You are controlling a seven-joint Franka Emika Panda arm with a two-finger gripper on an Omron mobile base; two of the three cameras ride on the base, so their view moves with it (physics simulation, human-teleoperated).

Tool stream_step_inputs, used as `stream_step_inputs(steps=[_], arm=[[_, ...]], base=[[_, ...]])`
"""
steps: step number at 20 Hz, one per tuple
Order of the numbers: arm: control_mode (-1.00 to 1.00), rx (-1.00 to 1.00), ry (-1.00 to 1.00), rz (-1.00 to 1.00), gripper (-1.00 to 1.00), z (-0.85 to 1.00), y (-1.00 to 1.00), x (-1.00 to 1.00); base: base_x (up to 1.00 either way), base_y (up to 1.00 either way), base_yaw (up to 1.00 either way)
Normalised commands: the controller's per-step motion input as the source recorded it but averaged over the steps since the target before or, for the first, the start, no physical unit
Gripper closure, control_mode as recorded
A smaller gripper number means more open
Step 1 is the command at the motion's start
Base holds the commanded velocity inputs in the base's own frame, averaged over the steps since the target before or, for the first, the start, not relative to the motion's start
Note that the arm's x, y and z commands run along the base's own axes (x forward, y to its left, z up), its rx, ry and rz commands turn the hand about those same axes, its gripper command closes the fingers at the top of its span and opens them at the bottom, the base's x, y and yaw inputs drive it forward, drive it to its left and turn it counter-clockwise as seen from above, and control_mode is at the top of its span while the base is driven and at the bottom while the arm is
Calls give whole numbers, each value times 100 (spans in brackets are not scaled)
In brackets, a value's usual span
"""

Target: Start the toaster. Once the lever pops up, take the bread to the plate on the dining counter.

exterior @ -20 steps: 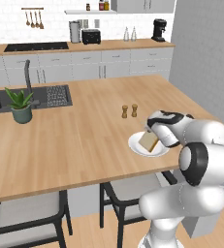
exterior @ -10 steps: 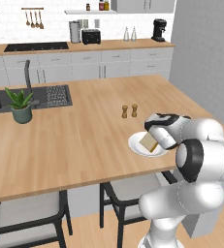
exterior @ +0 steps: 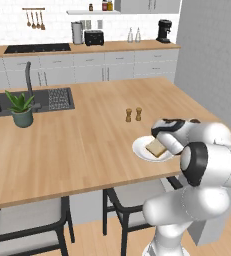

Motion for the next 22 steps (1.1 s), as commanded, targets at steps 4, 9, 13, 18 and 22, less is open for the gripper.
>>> stream_step_inputs(steps=[4, 9, 13, 18, 22], arm=[[-100, -1, 7, 0, -100, 42, -5, -8], [-100, -7, 9, 4, -100, 45, 15, -29], [-100, -13, 9, 10, -100, 50, 63, -45], [-100, -7, 13, 16, -100, 57, 56, -52], [-100, -4, 14, 18, -100, 57, 34, -65]], base=[[0, 0, 0], [0, 0, 0], [0, 0, 0], [0, 0, 0], [0, 0, 0]])
